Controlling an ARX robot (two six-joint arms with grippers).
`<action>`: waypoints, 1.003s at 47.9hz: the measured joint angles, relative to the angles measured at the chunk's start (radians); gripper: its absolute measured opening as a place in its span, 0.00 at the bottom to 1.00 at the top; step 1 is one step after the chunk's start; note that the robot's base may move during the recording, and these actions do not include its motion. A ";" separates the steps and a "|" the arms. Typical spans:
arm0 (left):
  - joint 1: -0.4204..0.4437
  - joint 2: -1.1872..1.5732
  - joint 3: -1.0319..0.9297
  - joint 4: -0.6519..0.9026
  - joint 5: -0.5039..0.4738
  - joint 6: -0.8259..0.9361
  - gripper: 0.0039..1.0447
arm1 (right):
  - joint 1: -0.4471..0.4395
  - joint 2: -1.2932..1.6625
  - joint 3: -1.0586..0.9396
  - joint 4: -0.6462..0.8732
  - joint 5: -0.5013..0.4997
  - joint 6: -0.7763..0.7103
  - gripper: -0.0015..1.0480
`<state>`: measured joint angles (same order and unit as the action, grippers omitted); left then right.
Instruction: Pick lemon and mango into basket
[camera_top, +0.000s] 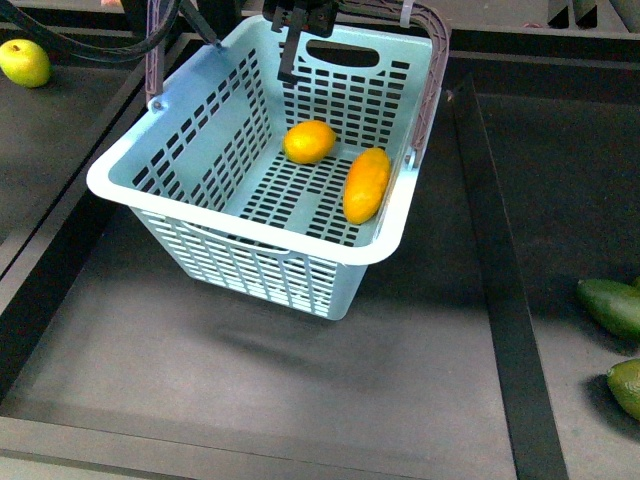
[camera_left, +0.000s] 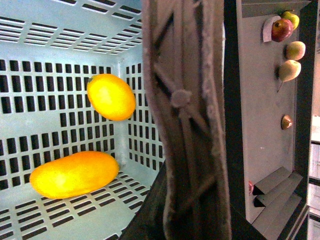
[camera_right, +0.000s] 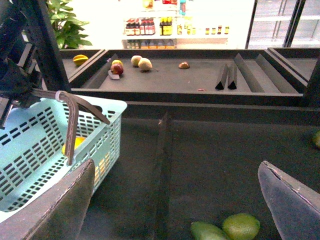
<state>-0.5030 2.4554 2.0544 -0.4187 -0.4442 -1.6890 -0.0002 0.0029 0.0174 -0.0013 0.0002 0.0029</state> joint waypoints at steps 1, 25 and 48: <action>0.000 0.000 0.000 -0.008 0.002 -0.003 0.06 | 0.000 0.000 0.000 0.000 0.000 0.000 0.92; 0.018 -0.051 0.037 -0.391 -0.061 -0.167 0.81 | 0.000 0.000 0.000 0.000 0.000 0.000 0.92; 0.055 -0.370 -0.117 -0.563 -0.148 -0.196 0.94 | 0.000 0.000 0.000 0.000 0.000 0.000 0.92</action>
<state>-0.4484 2.0853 1.9369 -0.9817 -0.5919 -1.8851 -0.0002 0.0029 0.0174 -0.0013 0.0006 0.0029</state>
